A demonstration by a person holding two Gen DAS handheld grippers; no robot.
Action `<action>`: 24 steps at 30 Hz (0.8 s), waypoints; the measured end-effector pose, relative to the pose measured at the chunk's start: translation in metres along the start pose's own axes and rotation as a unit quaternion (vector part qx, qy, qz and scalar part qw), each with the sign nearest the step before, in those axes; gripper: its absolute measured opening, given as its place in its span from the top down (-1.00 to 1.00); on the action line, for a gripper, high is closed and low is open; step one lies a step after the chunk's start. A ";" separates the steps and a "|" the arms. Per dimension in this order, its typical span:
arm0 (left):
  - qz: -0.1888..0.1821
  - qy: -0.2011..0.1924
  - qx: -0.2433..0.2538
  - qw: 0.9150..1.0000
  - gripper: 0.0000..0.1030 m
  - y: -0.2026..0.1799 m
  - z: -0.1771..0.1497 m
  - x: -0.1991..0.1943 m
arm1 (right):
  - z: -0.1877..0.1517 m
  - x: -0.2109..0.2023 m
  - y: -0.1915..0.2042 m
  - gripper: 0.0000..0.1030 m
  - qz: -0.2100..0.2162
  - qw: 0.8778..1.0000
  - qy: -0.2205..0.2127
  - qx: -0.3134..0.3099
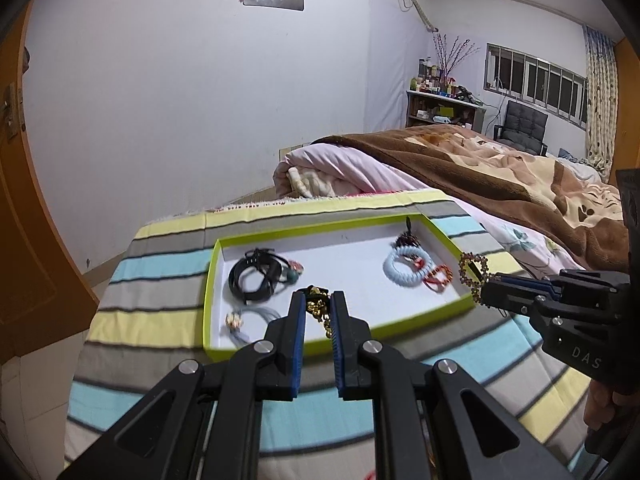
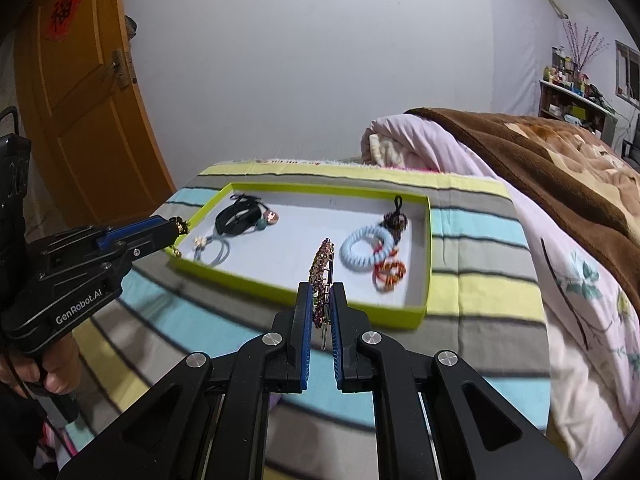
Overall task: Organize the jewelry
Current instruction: 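Carry the gold charm and pink hair clip into the green box, then open both tools to drop the charm and clip in the box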
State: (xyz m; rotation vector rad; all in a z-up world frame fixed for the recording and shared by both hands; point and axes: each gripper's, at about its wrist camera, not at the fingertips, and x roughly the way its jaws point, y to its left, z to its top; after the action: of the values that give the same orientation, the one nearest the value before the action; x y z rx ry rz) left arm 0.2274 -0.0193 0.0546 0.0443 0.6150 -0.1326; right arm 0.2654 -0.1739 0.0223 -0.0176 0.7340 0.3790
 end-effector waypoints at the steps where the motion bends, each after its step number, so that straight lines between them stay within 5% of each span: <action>1: 0.000 0.001 -0.001 1.000 0.75 0.002 0.003 0.005 | 0.004 0.005 -0.002 0.83 -0.001 1.000 0.002 0.001; 24: -0.008 0.048 -0.007 0.999 0.75 0.021 0.007 0.090 | 0.056 0.125 -0.027 0.83 -0.012 0.998 0.062 0.011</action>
State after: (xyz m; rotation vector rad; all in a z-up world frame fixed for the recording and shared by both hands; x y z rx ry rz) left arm 0.3073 -0.0089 0.0087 0.0322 0.7114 -0.1417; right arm 0.3955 -0.1491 -0.0214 -0.0302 0.8604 0.3493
